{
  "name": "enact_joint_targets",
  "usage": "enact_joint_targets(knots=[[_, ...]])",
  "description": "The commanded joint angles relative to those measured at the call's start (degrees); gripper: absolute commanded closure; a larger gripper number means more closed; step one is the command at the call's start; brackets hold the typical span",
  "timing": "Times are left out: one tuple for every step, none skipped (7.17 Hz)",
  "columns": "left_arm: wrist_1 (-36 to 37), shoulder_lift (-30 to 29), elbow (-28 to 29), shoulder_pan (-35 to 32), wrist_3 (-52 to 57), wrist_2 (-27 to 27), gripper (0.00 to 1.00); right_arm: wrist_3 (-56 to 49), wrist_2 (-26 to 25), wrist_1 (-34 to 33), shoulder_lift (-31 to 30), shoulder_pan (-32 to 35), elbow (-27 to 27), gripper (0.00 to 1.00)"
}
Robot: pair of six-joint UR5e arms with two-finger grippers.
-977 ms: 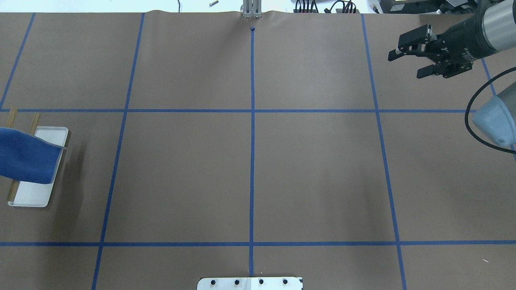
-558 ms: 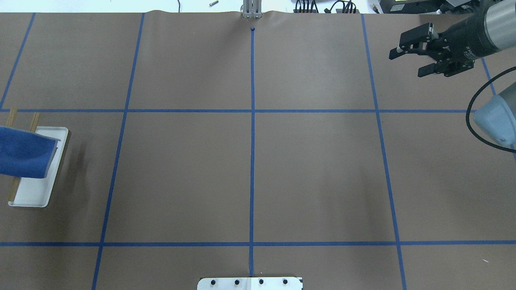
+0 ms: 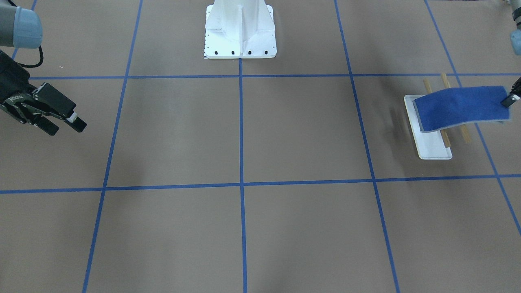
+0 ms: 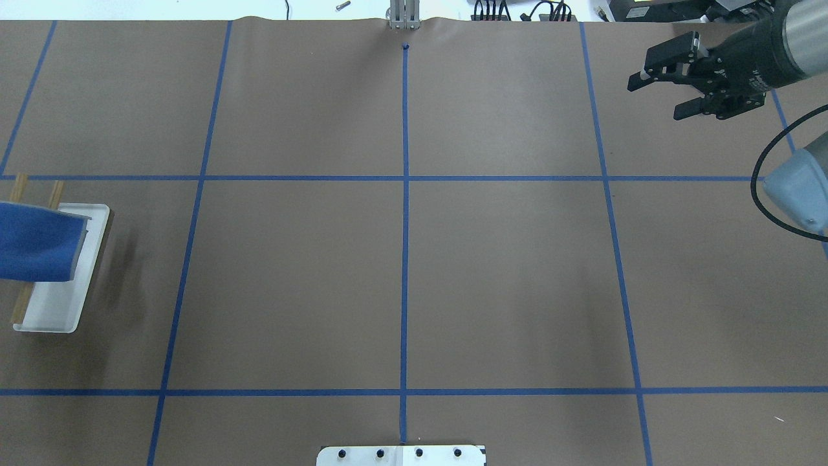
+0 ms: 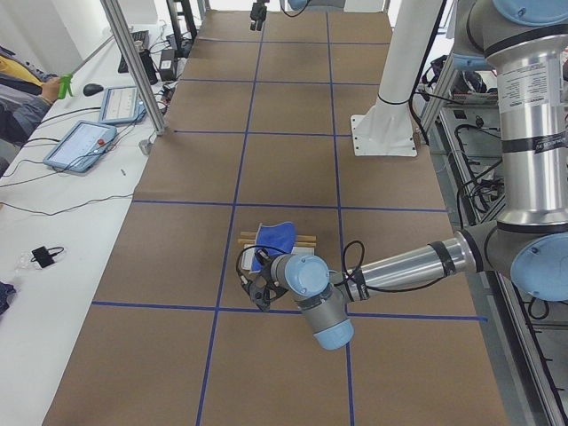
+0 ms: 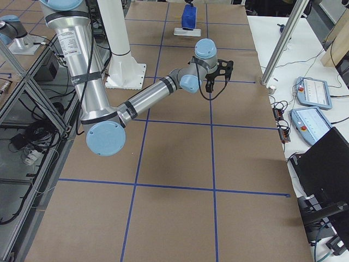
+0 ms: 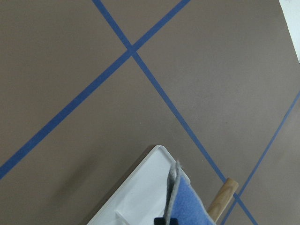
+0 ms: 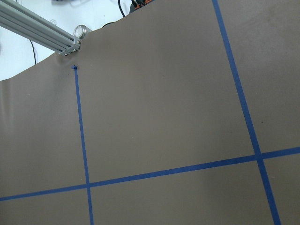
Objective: Hang towel on rack
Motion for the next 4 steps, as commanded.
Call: enact_joint_targets(knots=[[-3.23,0.38,3.43,-0.06,3.69,2.01,0.02,-0.08,-1.56,0.00,-0.26,0.39,-0.09,0.00],[-3.42,0.38,3.52,0.03,3.87,6.12,0.02,-0.08,-2.01,0.00,-0.43,0.56,-0.09,0.00],[-4.11,0.55,3.44,-0.14,9.96,7.81,0.02,-0.17,-2.10,0.00,-1.31,1.78,0.00,0.00],[-3.69,1.34,3.44,-0.67,22.82,11.83,0.02,-0.95,-2.71,-0.09,-2.19,3.36,0.00,0.00]])
